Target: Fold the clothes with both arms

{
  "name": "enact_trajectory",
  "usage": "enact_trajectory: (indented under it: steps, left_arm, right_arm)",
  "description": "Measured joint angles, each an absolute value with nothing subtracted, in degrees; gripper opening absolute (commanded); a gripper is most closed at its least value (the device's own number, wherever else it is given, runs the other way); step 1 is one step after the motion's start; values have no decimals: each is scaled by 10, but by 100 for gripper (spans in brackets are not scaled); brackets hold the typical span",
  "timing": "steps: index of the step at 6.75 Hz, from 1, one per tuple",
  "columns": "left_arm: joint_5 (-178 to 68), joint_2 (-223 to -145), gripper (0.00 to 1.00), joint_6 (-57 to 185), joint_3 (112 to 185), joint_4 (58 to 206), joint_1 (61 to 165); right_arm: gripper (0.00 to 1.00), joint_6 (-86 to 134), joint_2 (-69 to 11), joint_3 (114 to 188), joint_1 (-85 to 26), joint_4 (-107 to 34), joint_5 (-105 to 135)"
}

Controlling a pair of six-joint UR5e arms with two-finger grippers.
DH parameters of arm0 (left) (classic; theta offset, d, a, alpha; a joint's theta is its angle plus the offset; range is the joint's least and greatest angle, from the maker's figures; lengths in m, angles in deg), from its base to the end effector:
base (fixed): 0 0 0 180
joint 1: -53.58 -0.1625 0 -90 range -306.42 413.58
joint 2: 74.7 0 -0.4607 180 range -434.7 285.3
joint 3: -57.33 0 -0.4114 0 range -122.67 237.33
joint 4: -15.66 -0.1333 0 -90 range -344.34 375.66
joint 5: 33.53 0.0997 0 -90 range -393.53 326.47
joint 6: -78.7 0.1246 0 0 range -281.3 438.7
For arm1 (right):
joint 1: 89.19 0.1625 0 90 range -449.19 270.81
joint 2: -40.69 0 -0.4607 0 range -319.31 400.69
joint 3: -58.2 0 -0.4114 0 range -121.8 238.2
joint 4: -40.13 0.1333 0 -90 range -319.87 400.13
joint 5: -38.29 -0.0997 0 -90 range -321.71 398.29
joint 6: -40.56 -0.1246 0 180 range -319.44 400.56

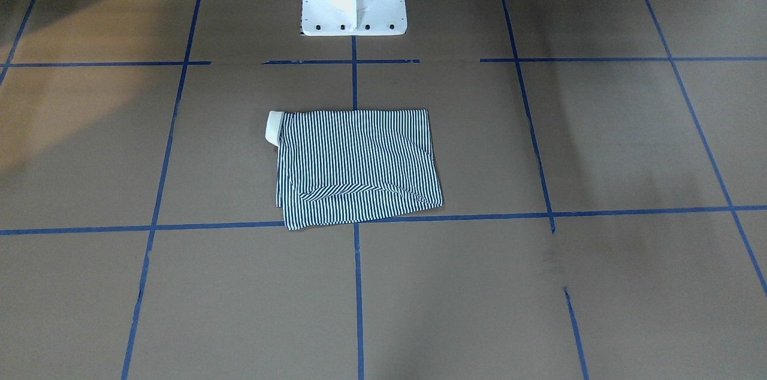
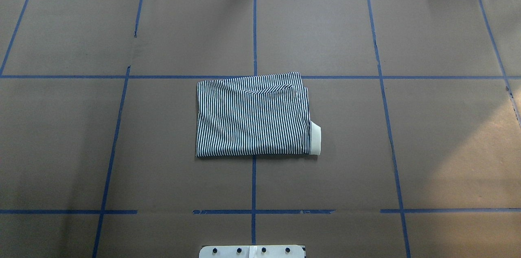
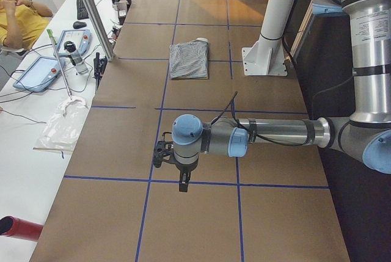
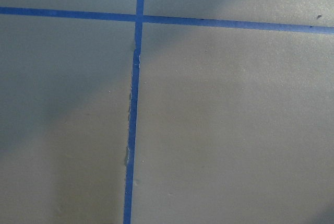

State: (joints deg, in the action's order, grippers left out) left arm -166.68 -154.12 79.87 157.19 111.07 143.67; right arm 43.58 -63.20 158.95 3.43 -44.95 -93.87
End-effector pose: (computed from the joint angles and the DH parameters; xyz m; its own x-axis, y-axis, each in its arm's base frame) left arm -0.0488 -0.4335 0.7030 0.7295 0.0751 -0.6798 -0.0133 0.9953 0.0957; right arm 0.0680 -0.4000 0.7215 0.7428 -0.0396 0.6683 -0.0066 0.9978 0.0664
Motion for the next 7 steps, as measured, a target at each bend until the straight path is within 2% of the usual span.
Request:
enact_trajectory:
  steps: [7]
  left_arm:
    - [-1657, -1541, 100, 798, 1566, 1113, 1437]
  right_arm:
    - [100, 436, -635, 1589, 34, -450, -939]
